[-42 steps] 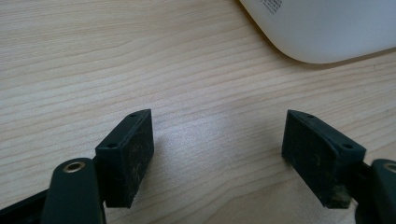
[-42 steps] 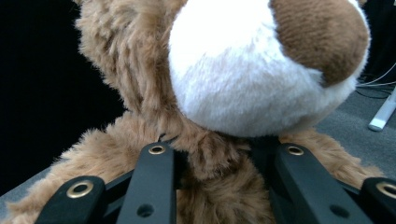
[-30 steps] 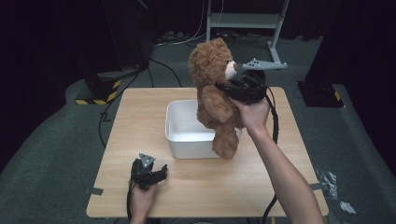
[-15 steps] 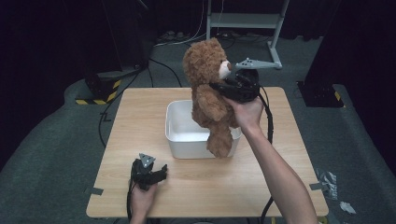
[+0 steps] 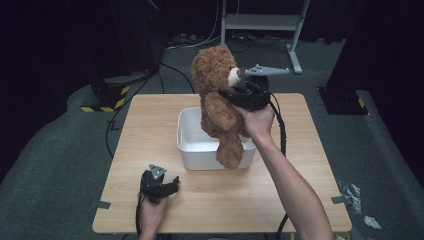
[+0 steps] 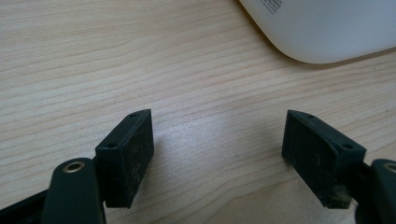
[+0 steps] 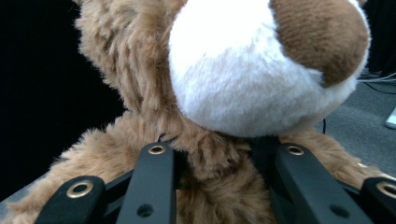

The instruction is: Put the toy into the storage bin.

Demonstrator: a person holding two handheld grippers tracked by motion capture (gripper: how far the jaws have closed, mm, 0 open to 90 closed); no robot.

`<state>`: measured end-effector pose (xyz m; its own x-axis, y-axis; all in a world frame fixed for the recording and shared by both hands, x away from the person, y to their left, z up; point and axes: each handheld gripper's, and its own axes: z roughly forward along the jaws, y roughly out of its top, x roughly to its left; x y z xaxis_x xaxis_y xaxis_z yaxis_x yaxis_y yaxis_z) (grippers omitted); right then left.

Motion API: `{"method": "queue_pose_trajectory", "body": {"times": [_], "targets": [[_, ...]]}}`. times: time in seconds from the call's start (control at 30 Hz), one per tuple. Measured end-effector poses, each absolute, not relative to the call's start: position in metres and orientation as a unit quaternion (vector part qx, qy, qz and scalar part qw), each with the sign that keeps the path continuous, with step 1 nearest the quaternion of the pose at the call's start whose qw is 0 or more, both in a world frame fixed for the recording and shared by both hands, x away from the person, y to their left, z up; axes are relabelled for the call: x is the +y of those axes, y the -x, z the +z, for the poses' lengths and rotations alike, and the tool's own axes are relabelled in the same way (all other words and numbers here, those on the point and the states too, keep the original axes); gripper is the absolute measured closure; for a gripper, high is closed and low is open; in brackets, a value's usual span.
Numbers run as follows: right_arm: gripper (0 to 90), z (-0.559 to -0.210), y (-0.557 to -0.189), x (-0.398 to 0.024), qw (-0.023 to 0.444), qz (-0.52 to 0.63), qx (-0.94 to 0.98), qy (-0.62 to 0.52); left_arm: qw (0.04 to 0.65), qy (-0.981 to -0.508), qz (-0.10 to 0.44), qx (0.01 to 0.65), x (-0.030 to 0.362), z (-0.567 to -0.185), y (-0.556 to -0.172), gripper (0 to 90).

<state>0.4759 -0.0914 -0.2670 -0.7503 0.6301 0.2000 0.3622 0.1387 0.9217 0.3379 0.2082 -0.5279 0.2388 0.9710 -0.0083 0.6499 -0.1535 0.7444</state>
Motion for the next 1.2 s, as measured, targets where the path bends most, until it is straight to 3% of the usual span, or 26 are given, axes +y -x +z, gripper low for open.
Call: {"method": "queue_pose_trajectory", "body": {"times": [1.2], "targets": [[68.8, -0.327, -0.501, -0.092, 0.096, 0.543, 0.745, -0.376, 0.321, -0.720, 0.251, 0.562, 0.209, -0.528, -0.338, 25.1]]}}
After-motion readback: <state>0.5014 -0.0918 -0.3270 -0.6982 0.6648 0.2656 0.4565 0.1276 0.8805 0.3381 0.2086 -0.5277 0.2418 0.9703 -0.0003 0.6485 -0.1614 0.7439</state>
